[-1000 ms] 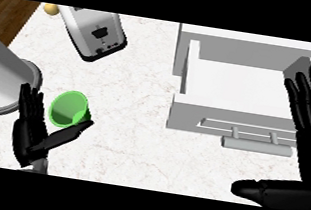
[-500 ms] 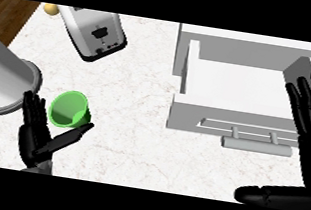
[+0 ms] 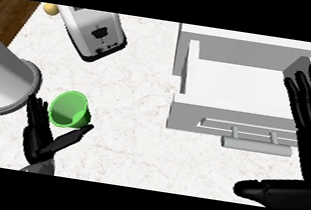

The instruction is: Pick up the cup, place it into the drawer and close the drawer

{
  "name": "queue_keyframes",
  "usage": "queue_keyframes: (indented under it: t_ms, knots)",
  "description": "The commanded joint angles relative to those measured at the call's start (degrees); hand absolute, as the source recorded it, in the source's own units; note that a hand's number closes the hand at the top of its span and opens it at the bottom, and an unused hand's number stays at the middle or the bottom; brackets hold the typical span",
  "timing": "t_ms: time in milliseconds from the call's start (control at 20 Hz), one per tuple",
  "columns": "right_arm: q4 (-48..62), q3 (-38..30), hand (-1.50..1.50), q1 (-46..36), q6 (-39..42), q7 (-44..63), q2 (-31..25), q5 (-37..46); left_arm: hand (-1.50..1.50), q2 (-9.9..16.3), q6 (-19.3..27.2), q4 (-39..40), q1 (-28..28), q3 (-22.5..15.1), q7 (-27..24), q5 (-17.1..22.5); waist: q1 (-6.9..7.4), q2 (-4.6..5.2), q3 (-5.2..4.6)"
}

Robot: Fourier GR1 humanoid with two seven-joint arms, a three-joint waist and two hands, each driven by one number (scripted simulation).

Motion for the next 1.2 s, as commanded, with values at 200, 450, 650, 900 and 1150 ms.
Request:
queue_keyframes:
  t_ms: [200,450,650,900,1150]
  knots:
    - [-1.0,3.3,-1.5,-0.2,-2.1,0.4,2.2,3.3,-1.5,1.2,-5.3,12.0,-5.5,2.7,-7.0,1.4,-0.1,0.04,-0.03]
    - [-2.7,-2.9,-1.5,2.2,2.2,0.3,-1.5,-3.6,-1.5,0.3,-6.1,12.0,-5.8,2.7,-7.4,2.6,-0.12,0.0,0.0]
    - [2.0,1.6,-1.5,-0.6,0.2,-1.6,1.3,1.1,-1.5,2.9,-9.7,16.6,-8.6,4.6,-8.5,4.2,-0.03,0.05,-0.02]
    - [0.7,-1.2,-1.5,-0.5,1.1,0.6,-0.7,-1.2,-1.5,3.9,-14.0,26.4,-14.0,7.1,-12.1,5.9,-0.25,0.09,-0.03]
    - [-2.5,1.2,-1.5,-0.6,-1.5,3.0,0.6,1.4,-1.5,2.3,-20.2,24.7,-13.2,5.3,-12.2,6.3,-0.19,0.03,-0.04]
